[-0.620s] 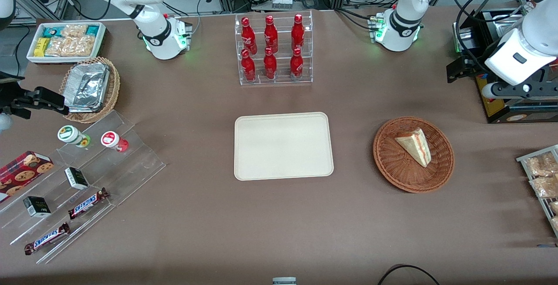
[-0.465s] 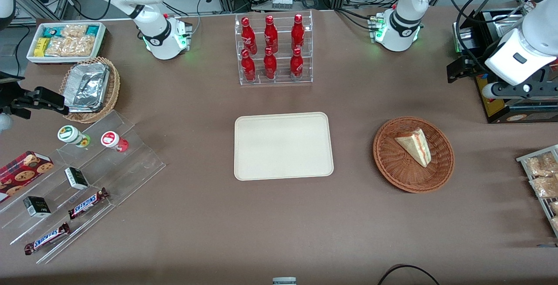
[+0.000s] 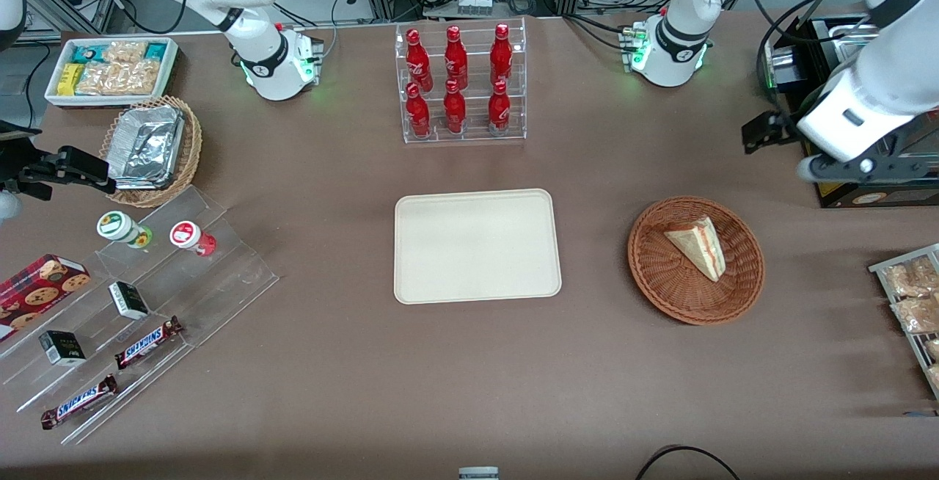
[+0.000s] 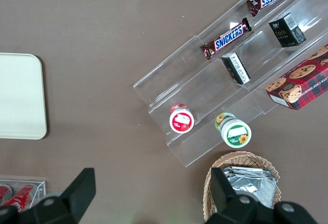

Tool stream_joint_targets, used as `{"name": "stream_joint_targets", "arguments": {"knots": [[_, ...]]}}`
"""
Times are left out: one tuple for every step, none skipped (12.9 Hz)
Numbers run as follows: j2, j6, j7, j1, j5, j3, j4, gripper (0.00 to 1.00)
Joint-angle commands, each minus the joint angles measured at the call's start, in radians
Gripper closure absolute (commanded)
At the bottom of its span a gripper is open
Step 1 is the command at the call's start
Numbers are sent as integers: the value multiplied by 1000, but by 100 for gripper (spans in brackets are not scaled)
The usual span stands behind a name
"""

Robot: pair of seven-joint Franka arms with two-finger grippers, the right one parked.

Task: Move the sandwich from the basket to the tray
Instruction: 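Move the left gripper over the sandwich in the wicker basket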

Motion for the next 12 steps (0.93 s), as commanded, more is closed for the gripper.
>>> {"name": "stream_joint_targets", "arguments": {"knots": [[-9, 121, -11, 1, 20, -10, -114, 0], [-9, 178, -16, 1, 20, -10, -163, 0], [-4, 235, -33, 1, 20, -10, -201, 0], [8, 302, -60, 1, 21, -10, -243, 0], [20, 359, -85, 1, 21, -10, -278, 0], [39, 402, -108, -1, 21, -12, -300, 0], [66, 438, -138, -1, 21, -10, -309, 0], [91, 467, -164, -4, 21, -10, -315, 0], [114, 496, -177, -7, 23, -10, -324, 0], [128, 520, -178, -7, 23, -10, -334, 0], [134, 543, -178, -7, 23, -9, -346, 0], [143, 563, -180, -6, 23, -7, -358, 0]]}}
